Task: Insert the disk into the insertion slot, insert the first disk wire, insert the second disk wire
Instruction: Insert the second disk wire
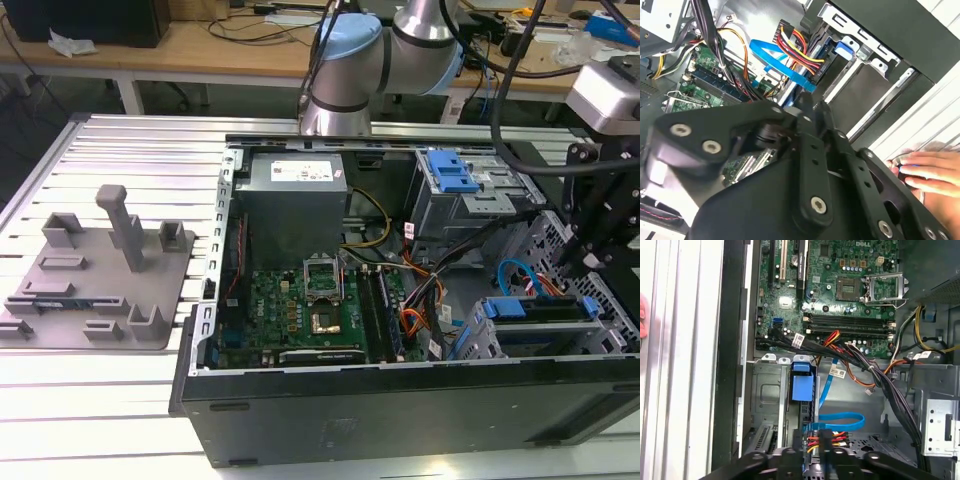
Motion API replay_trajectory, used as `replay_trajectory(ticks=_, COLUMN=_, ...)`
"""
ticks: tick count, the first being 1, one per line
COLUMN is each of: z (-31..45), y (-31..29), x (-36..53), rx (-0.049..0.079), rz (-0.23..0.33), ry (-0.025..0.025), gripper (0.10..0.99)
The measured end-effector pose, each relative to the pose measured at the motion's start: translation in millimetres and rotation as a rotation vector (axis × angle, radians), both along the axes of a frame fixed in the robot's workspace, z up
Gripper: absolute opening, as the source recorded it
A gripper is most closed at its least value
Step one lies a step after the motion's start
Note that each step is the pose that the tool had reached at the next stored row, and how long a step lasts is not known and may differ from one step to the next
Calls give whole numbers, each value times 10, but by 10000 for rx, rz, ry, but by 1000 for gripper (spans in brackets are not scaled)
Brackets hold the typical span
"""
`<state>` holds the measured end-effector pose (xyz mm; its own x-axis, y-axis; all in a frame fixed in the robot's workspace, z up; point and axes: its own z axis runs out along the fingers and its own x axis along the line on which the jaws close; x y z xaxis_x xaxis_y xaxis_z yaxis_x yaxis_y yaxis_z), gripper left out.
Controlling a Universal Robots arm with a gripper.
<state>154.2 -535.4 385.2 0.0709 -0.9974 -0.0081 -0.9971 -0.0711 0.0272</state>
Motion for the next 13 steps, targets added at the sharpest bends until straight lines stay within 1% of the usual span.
replay_trajectory(ticks=2, z=0, y=0, x=0, rx=0, rz=0, ry=-1, gripper=153)
replay_trajectory(ticks=3, z=0, y=0, x=0, rx=0, rz=0, ry=-1, gripper=106)
replay_trajectory(ticks=13, z=0, y=0, x=0, rx=0, rz=0, ry=-5, gripper=106)
